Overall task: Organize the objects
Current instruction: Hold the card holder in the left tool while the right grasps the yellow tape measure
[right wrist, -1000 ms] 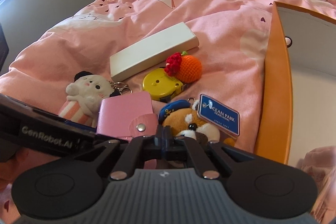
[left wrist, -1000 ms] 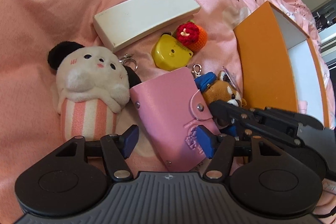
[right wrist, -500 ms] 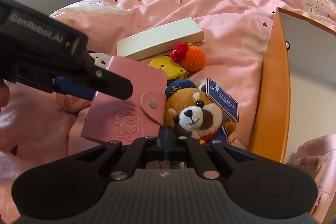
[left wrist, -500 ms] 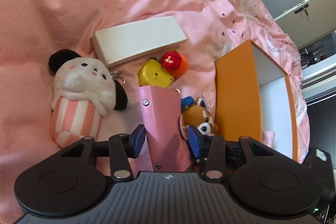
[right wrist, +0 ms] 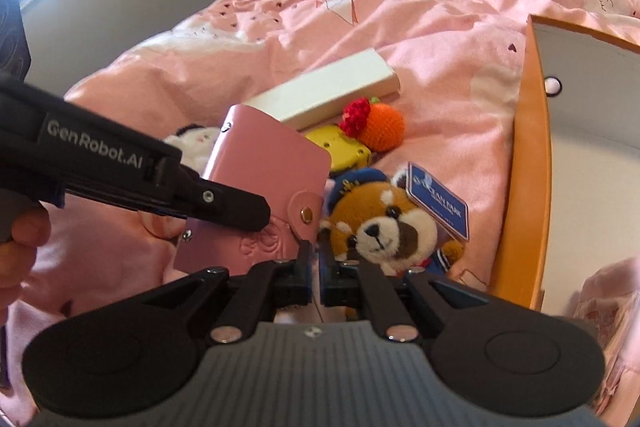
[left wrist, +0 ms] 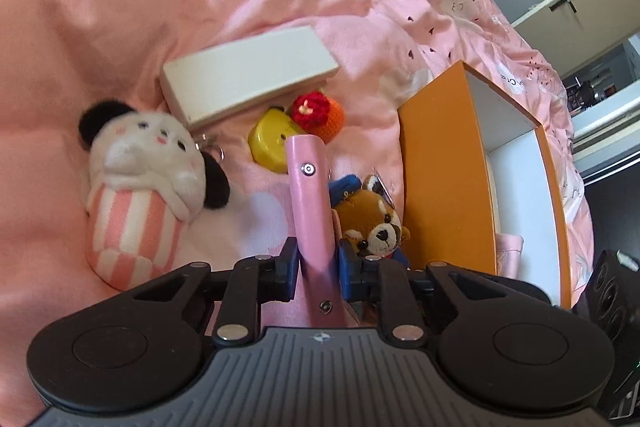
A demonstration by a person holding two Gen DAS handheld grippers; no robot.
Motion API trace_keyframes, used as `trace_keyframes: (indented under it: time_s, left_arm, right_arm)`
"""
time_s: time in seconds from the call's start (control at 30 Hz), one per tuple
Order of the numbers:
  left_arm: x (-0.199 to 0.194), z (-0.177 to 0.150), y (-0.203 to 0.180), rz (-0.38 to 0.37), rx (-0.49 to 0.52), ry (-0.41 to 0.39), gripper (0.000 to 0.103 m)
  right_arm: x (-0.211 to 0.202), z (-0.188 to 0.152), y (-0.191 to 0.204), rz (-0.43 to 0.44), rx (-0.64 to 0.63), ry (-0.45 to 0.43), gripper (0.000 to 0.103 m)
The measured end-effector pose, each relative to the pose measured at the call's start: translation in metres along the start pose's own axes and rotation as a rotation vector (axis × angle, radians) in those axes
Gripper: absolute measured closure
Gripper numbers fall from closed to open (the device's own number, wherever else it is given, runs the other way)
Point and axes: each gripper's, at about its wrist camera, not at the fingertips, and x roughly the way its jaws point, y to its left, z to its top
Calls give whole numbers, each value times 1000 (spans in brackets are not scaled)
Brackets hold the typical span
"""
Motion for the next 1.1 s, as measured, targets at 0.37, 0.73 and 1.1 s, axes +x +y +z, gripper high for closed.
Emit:
trace_keyframes:
  time_s: [0.37,0.73,1.1]
  left_arm:
    - [-25,39,9,51,28,-99,84]
    - [-13,60,29,106,21,-125,84]
    - [-5,67,49,72,-38,-107,84]
  right_arm:
    - [14,60,-4,-75,-180,46,68]
    - [91,83,12,-41,-326,206,60]
    - [127,75,32,-160,-537,248,50]
